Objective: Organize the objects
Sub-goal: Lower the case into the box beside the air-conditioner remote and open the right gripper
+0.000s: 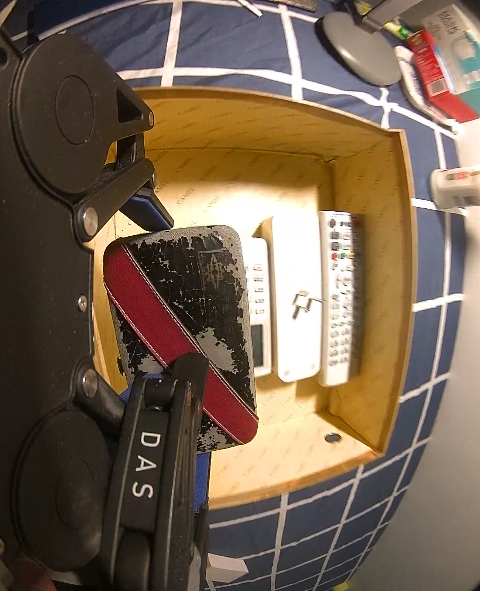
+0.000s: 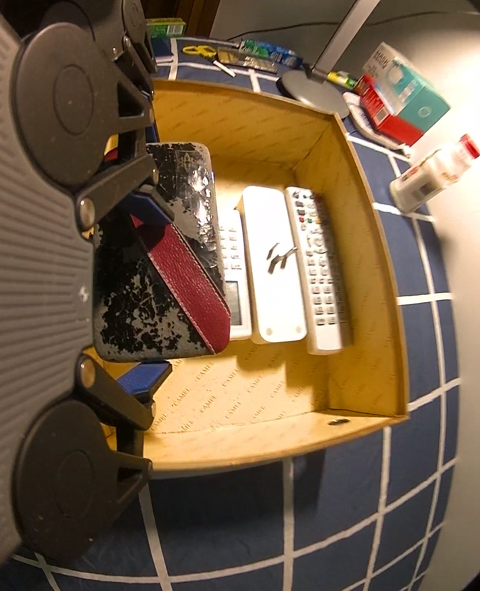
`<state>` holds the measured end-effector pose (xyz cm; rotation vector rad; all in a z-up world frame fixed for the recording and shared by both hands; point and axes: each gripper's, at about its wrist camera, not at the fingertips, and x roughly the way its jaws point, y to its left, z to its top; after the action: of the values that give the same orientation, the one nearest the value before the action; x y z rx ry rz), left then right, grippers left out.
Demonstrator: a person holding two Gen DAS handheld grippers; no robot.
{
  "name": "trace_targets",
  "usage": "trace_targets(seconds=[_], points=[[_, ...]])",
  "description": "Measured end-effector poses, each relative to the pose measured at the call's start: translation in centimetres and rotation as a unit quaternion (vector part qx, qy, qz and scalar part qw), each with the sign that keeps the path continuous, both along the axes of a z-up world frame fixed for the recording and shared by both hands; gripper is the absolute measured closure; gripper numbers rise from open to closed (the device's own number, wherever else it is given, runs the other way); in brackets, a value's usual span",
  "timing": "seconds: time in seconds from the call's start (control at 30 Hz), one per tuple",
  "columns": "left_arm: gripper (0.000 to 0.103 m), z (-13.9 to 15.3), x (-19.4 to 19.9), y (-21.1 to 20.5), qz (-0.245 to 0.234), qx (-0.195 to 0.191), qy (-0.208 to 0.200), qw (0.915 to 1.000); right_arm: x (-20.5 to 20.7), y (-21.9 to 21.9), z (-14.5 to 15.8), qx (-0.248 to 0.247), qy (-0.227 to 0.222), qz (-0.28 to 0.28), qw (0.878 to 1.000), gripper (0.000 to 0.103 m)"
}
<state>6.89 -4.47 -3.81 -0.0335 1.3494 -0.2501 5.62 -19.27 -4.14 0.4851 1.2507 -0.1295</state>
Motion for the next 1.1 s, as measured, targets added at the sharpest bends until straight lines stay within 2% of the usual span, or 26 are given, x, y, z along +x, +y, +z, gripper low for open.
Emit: trace_targets(seconds=[0.37, 1.1], points=[[0.021, -3.5, 1.5, 1.8, 0.002, -0.007, 0.052, 0.9986, 1.5, 1.1, -3.8, 0.013, 0.052, 0.004, 0.999, 0.024], [0.021, -7.0, 2.6, 1.2, -0.014, -0.006, 0.099, 0.9949, 2.3, 0.1, -7.6, 0.027, 0.103, -0.006, 0.994, 0.024]])
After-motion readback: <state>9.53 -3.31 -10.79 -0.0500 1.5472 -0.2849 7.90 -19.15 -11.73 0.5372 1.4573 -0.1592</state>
